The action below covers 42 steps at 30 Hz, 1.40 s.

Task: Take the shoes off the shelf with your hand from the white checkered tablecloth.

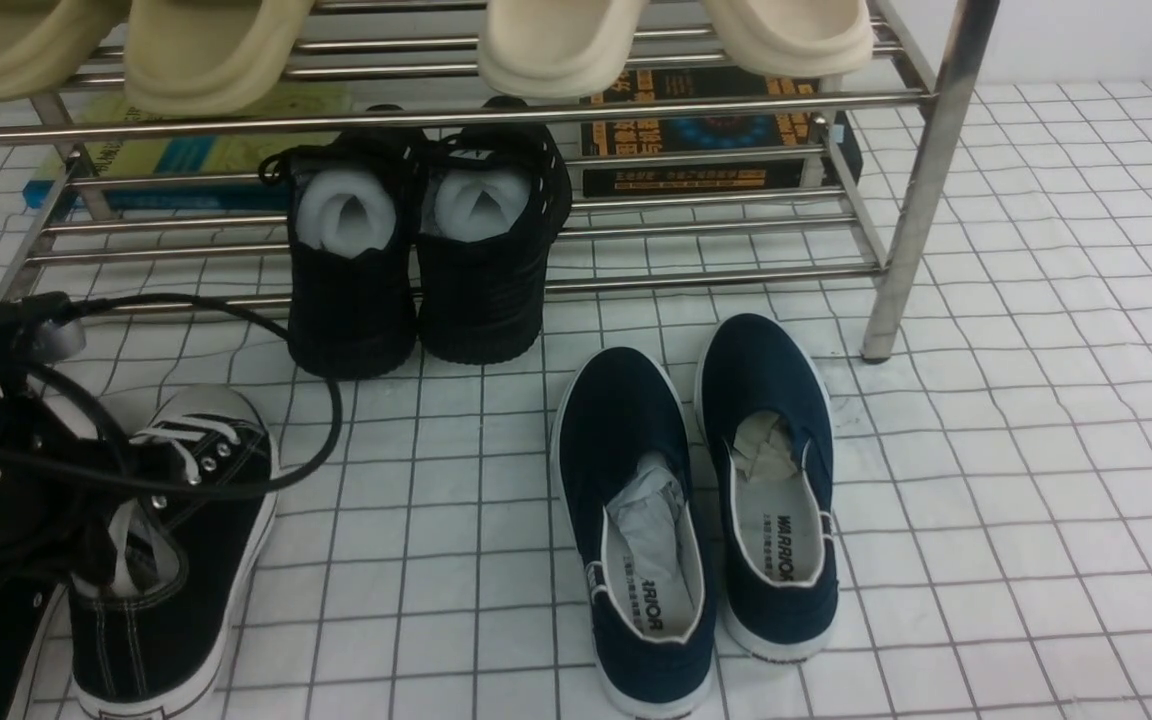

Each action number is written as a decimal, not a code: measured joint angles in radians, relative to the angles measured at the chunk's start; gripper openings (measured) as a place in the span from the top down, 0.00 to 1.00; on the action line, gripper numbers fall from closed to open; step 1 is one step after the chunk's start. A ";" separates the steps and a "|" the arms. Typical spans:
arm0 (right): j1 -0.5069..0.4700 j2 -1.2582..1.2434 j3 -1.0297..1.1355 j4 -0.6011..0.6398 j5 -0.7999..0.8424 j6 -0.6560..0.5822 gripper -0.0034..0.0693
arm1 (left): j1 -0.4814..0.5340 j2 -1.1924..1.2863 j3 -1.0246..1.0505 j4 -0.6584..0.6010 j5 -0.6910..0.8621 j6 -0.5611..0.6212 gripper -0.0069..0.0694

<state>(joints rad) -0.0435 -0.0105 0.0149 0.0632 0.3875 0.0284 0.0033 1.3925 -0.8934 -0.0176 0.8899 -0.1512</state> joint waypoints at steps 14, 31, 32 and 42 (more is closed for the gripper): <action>0.000 0.000 0.000 0.000 0.000 0.000 0.62 | 0.000 -0.061 -0.034 0.038 0.017 0.003 0.57; 0.000 0.000 0.000 0.000 0.000 0.000 0.62 | 0.000 -0.856 0.326 -0.320 -0.032 0.340 0.91; 0.000 0.000 0.000 0.000 0.000 0.000 0.62 | 0.000 -0.908 0.376 -0.350 -0.114 0.344 0.91; 0.000 0.000 0.000 0.000 0.000 0.000 0.62 | 0.000 -1.154 0.661 -0.418 -0.532 0.344 0.90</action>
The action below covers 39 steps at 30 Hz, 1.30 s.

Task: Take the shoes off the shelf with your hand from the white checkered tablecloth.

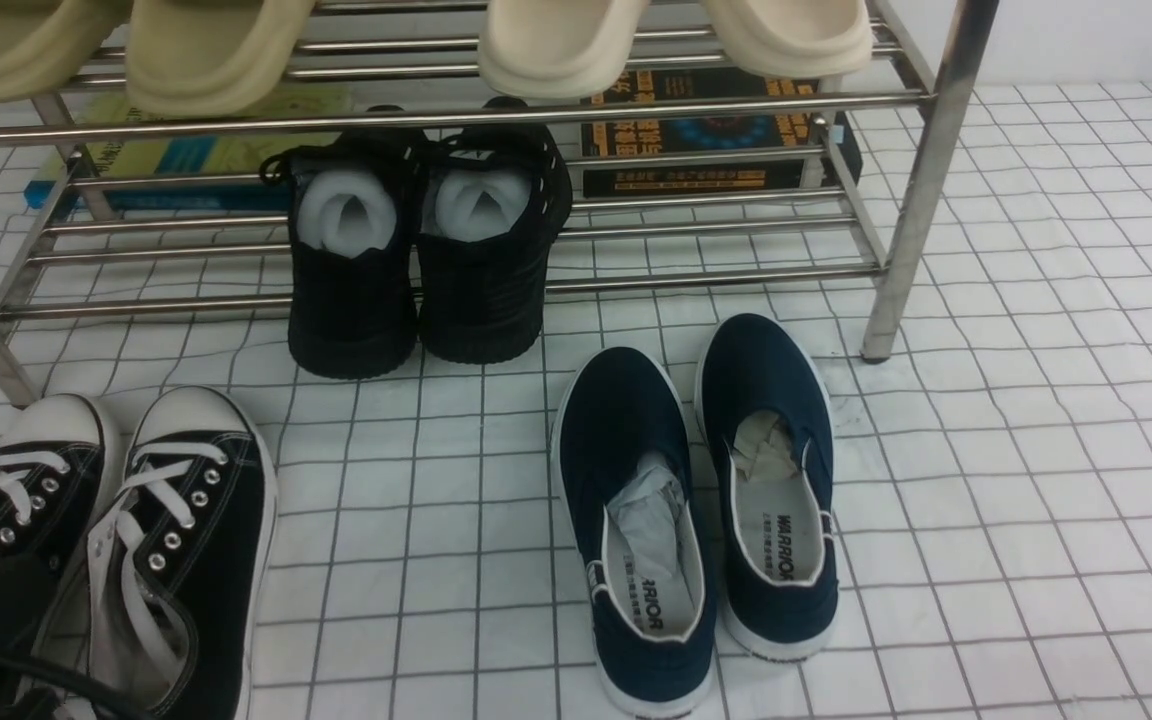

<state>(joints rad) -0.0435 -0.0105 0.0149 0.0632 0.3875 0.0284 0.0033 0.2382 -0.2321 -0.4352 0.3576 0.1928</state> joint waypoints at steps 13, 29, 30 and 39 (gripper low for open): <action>0.000 0.000 0.000 0.000 0.000 0.000 0.62 | 0.000 -0.013 0.098 0.072 -0.056 -0.004 0.89; 0.000 0.000 0.000 0.000 0.001 0.000 0.62 | -0.014 -0.251 0.258 0.522 0.011 -0.327 0.86; 0.000 0.000 0.000 0.000 0.001 0.000 0.62 | -0.024 -0.251 0.258 0.529 0.011 -0.327 0.86; 0.000 0.000 0.000 0.000 0.001 0.000 0.62 | -0.056 -0.251 0.258 0.544 0.012 -0.334 0.85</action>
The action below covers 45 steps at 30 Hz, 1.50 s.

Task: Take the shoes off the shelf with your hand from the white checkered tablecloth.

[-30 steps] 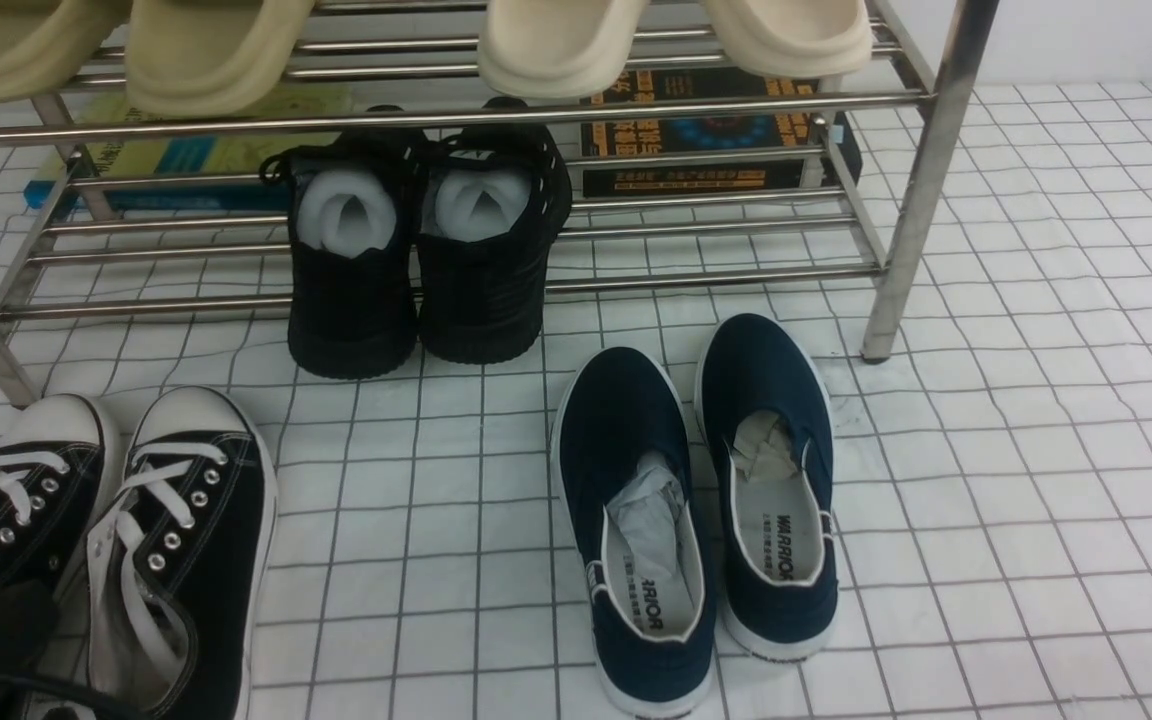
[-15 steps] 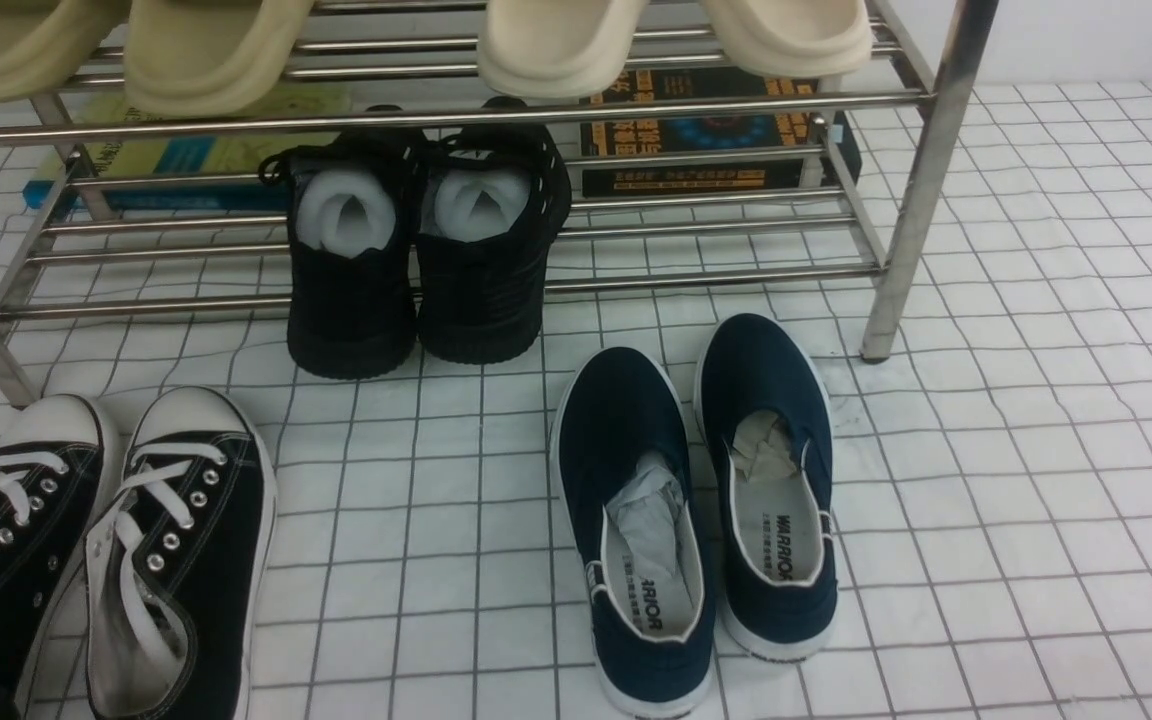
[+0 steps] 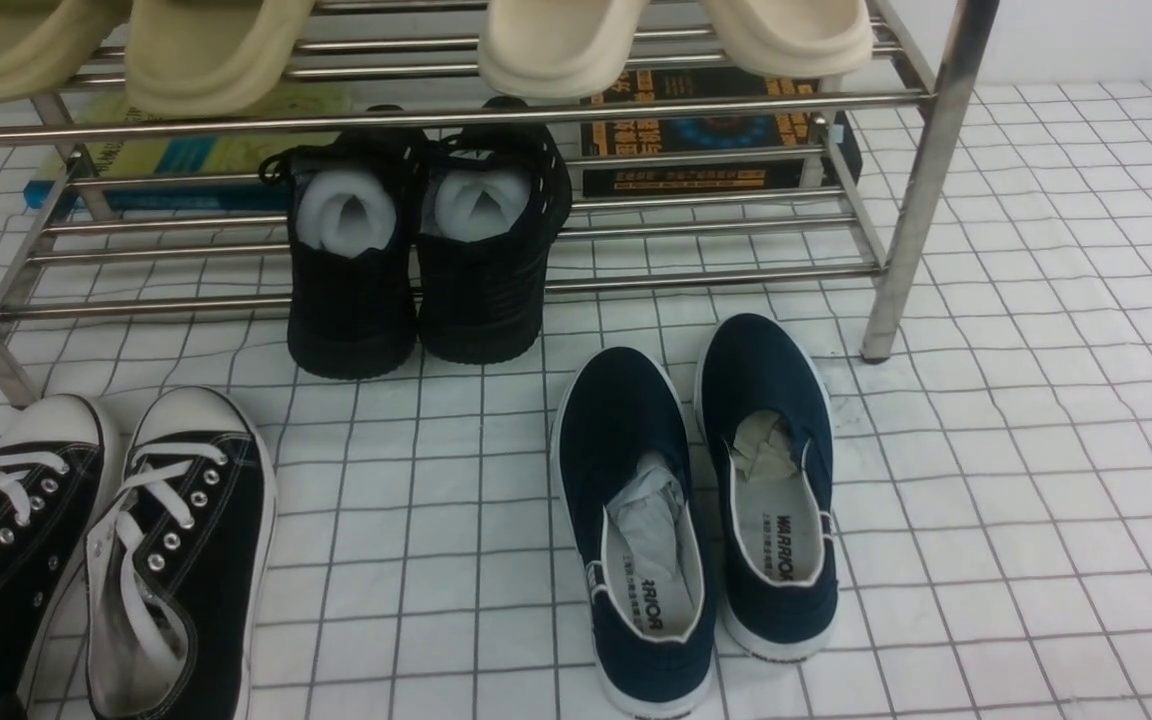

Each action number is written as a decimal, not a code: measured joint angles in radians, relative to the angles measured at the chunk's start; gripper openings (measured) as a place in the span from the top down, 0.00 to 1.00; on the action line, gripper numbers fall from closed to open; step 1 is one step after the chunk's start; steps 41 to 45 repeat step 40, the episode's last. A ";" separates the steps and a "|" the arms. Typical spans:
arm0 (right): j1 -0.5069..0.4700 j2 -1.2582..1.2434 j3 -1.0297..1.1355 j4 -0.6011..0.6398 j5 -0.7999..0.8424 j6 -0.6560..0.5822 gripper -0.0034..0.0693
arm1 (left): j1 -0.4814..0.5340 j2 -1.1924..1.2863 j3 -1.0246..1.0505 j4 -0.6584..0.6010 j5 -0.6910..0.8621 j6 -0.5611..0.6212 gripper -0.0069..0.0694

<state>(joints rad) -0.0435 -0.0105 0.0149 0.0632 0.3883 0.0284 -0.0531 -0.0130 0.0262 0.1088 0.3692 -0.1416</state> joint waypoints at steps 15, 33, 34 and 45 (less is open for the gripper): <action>0.000 0.000 0.000 0.000 0.000 0.000 0.62 | -0.001 0.000 0.000 0.002 0.001 -0.003 0.83; 0.000 0.000 0.000 0.000 0.000 0.000 0.62 | -0.001 0.000 0.000 0.003 0.002 -0.004 0.81; 0.000 0.000 0.000 0.000 0.000 0.000 0.62 | -0.001 0.000 0.000 0.003 0.002 -0.004 0.81; 0.000 0.000 0.000 0.000 0.000 0.000 0.62 | -0.001 0.000 0.000 0.003 0.002 -0.004 0.81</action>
